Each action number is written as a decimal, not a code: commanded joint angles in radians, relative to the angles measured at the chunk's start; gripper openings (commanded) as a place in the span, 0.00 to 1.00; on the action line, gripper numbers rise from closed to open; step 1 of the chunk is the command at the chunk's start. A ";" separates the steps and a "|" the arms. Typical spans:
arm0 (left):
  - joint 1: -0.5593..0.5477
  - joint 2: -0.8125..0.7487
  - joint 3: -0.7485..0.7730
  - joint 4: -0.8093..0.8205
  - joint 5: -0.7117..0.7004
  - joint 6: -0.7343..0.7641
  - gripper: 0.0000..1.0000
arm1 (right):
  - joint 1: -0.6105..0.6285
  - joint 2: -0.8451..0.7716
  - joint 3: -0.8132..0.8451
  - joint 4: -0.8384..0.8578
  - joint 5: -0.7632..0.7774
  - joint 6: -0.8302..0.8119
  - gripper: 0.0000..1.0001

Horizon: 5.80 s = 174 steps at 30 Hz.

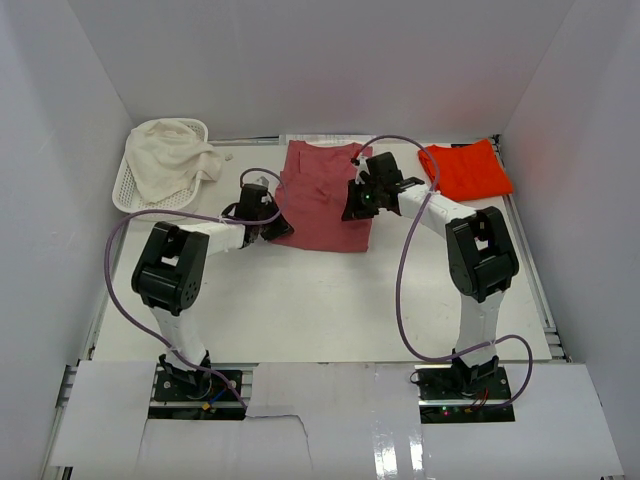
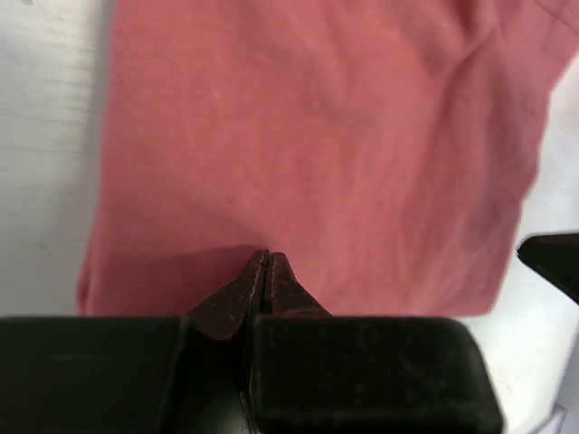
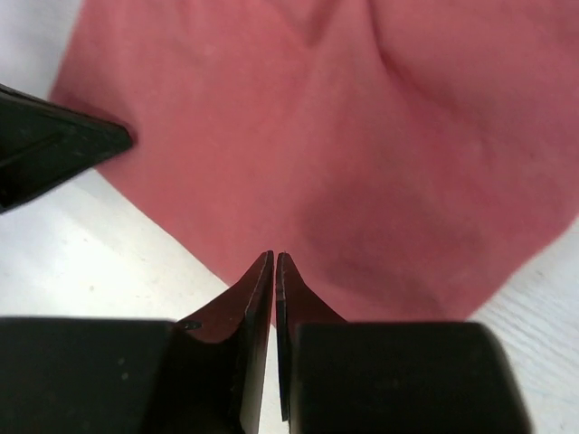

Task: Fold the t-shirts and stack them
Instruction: Fold the folded rectangular tshirt in 1/3 of the way

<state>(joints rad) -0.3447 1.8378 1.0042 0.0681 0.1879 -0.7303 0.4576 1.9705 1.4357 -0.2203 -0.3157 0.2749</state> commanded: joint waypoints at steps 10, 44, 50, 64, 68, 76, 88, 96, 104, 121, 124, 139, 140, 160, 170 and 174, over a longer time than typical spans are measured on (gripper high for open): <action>-0.030 0.109 0.177 -0.160 -0.212 0.124 0.15 | 0.024 0.111 0.049 -0.151 0.150 -0.059 0.10; -0.612 -0.451 -0.524 -0.539 -0.321 -0.375 0.11 | 0.314 -0.499 -0.759 -0.326 0.239 0.174 0.10; -0.625 -0.535 -0.552 -0.634 -0.383 -0.408 0.11 | 0.317 -0.608 -0.758 -0.405 0.282 0.187 0.12; -0.625 -0.554 -0.210 -0.778 -0.450 -0.295 0.16 | 0.293 -0.667 -0.514 -0.510 0.359 0.139 0.37; -0.625 -0.523 -0.066 -0.817 -0.487 -0.229 0.20 | 0.248 -0.592 -0.456 -0.502 0.380 0.086 0.38; -0.433 -0.433 0.042 -0.748 -0.529 -0.075 0.45 | 0.167 -0.425 -0.367 -0.419 0.449 0.023 0.37; -0.261 -0.227 0.008 -0.508 -0.499 0.002 0.44 | 0.130 -0.233 -0.218 -0.390 0.460 -0.025 0.36; -0.255 -0.169 0.011 -0.484 -0.490 0.015 0.44 | 0.102 -0.179 -0.218 -0.369 0.426 -0.037 0.28; -0.229 -0.153 0.001 -0.481 -0.487 0.025 0.44 | 0.072 -0.205 -0.236 -0.366 0.406 -0.048 0.08; -0.186 -0.180 -0.006 -0.484 -0.459 0.043 0.44 | 0.039 -0.245 -0.274 -0.344 0.325 -0.054 0.36; -0.185 -0.181 -0.007 -0.484 -0.455 0.042 0.44 | 0.039 -0.243 -0.285 -0.332 0.279 -0.049 0.34; -0.177 -0.173 -0.007 -0.482 -0.447 0.045 0.44 | 0.041 -0.211 -0.322 -0.315 0.242 -0.052 0.29; -0.175 -0.173 -0.006 -0.482 -0.446 0.045 0.44 | 0.039 -0.210 -0.324 -0.315 0.241 -0.054 0.31; -0.166 -0.175 -0.015 -0.476 -0.439 0.048 0.44 | 0.027 -0.240 -0.334 -0.304 0.251 -0.039 0.08; -0.162 -0.187 -0.027 -0.476 -0.439 0.048 0.44 | -0.022 -0.344 -0.388 -0.291 0.251 0.007 0.08; -0.160 -0.196 -0.033 -0.476 -0.441 0.049 0.44 | -0.037 -0.348 -0.409 -0.286 0.260 0.014 0.08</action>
<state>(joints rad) -0.5121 1.6810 0.9863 -0.4202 -0.2516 -0.6880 0.4332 1.6459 1.0454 -0.5224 -0.0628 0.2741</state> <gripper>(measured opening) 0.440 0.081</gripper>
